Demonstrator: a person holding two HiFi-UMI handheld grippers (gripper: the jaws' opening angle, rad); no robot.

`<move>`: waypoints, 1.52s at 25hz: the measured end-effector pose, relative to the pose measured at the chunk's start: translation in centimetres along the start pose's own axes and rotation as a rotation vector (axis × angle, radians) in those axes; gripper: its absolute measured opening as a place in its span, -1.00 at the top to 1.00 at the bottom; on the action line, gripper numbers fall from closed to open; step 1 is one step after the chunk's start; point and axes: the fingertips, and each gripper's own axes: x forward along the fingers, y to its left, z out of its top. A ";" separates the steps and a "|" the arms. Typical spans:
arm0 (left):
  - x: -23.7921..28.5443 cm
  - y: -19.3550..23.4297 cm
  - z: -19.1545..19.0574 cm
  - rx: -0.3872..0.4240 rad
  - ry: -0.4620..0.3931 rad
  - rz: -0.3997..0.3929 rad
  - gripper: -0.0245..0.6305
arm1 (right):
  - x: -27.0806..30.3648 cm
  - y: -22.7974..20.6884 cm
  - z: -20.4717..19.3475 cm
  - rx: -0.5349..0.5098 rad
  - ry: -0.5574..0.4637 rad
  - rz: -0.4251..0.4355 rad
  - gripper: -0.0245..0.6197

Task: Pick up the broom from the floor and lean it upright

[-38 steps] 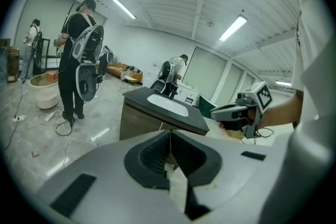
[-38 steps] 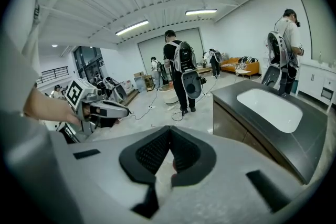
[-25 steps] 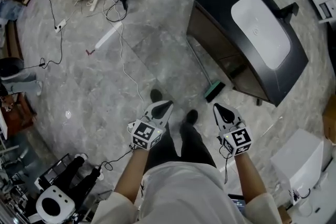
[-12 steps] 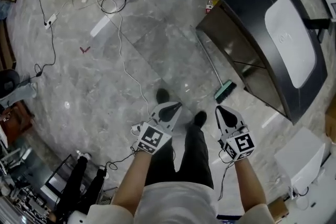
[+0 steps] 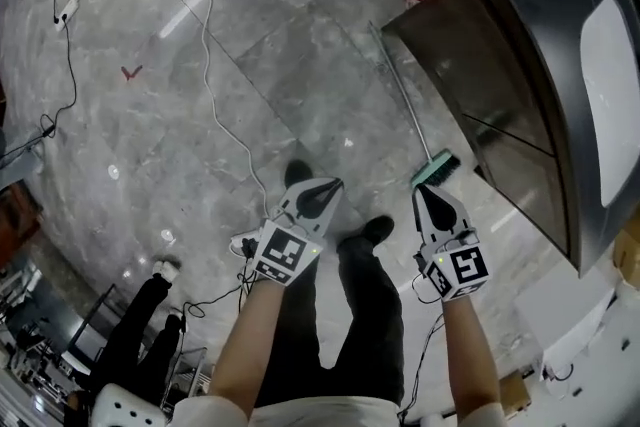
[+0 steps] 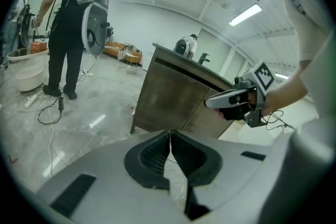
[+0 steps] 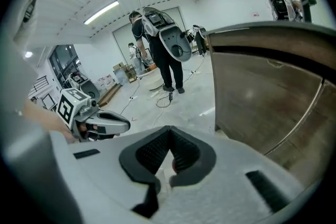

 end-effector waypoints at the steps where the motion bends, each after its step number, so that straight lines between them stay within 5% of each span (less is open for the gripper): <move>1: 1.1 0.3 -1.2 -0.003 0.002 -0.002 0.89 | 1.1 -0.8 -1.1 0.003 0.000 -0.001 0.94; 16: 13.0 8.7 -14.5 0.057 0.029 -0.089 0.89 | 15.6 -13.6 -16.1 -0.149 0.056 0.031 0.93; 24: 16.8 12.2 -20.5 0.003 -0.021 -0.142 0.89 | 23.4 -18.0 -21.4 -0.235 0.059 0.042 0.93; 38: 22.5 15.2 -28.5 0.074 -0.005 -0.197 0.89 | 31.5 -25.9 -31.1 -0.314 0.164 0.038 0.78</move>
